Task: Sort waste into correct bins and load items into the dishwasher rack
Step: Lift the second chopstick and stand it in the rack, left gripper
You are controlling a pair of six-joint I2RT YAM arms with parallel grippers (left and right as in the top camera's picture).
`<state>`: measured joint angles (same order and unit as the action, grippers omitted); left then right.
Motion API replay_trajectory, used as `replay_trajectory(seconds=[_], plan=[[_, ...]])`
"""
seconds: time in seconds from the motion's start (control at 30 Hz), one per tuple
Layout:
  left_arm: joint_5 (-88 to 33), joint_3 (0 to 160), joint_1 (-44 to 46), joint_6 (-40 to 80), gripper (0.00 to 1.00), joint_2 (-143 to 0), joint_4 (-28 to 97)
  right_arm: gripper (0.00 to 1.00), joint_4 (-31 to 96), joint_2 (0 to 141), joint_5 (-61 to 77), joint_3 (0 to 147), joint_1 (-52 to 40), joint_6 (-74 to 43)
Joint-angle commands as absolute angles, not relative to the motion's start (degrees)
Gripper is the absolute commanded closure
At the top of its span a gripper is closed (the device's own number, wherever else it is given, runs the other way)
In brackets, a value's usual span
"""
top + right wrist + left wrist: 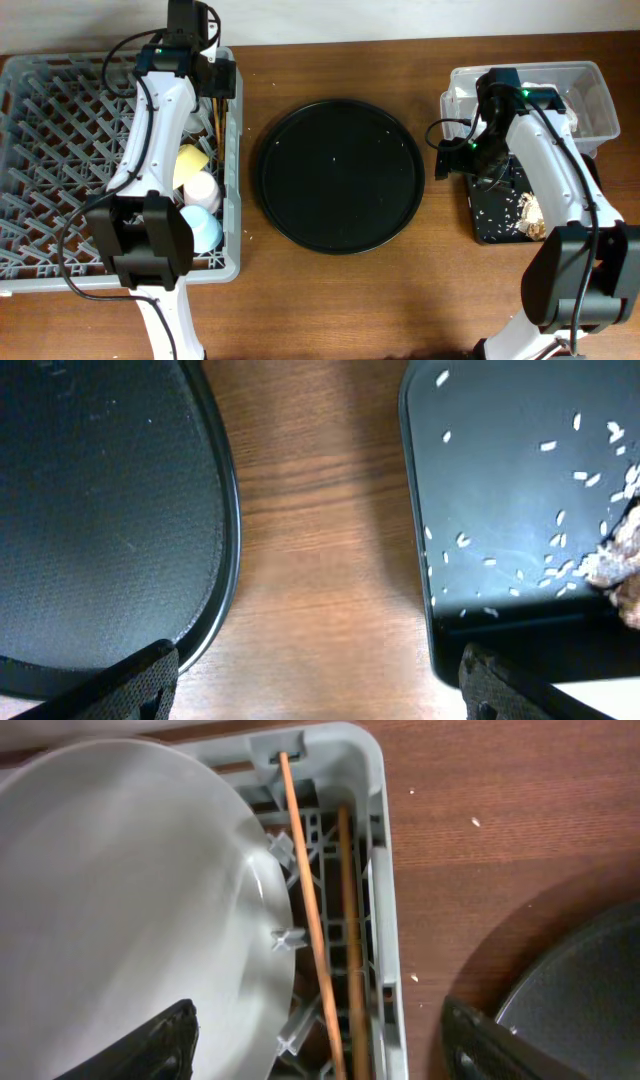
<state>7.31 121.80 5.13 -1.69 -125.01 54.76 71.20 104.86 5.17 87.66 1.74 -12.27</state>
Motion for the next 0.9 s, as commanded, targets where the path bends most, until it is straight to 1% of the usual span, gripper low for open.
replay_trajectory(seconds=[0.0, 0.03, 0.1, 0.27, 0.33, 0.37, 0.43, 0.6, 0.73, 0.8, 0.87], plan=[[3.90, 130.58, 5.08, 0.47, 0.16, -123.57, 59.94, 0.14, 71.48, 102.63, 7.07, 89.78, 1.78, -8.32], [2.68, 132.60, 5.08, 0.45, 0.08, -122.91, 61.43, 0.15, 71.79, 101.95, 7.29, 90.59, 1.78, -8.34], [2.11, 136.64, 5.15, 0.47, 0.01, -121.45, 64.49, 0.15, 72.42, 99.92, 7.27, 92.62, 1.41, -8.36], [2.35, 139.39, 5.17, 0.43, 0.01, -119.22, 68.55, 0.13, 74.43, 90.43, 7.03, 98.78, -0.71, -8.34], [2.33, 139.24, 5.19, 0.43, 0.01, -119.28, 69.73, 0.09, 74.61, 85.80, 7.03, 99.35, -1.23, -8.36], [2.33, 139.13, 5.19, 0.43, 0.01, -119.28, 69.97, 0.08, 74.94, 83.13, 7.03, 99.35, -1.23, -8.36], [2.33, 139.13, 5.19, 0.43, 0.01, -119.28, 70.02, 0.01, 76.36, 79.68, 7.03, 99.35, -1.23, -8.36], [2.33, 139.13, 5.23, 0.43, 0.01, -119.28, 70.04, 0.02, 82.17, 71.55, 6.83, 99.33, -1.21, -8.36], [2.33, 139.13, 5.19, 0.43, 0.01, -119.28, 70.04, 0.02, 84.49, 70.57, 6.79, 99.33, -1.21, -8.32], [2.33, 139.13, 5.19, 0.43, 0.01, -119.28, 70.04, 0.01, 86.24, 70.59, 4.36, 99.33, -1.06, -8.16], [2.33, 139.11, 5.19, 0.43, 0.01, -119.28, 70.04, 0.02, 84.42, 70.15, 4.23, 99.33, -1.06, -8.14]])
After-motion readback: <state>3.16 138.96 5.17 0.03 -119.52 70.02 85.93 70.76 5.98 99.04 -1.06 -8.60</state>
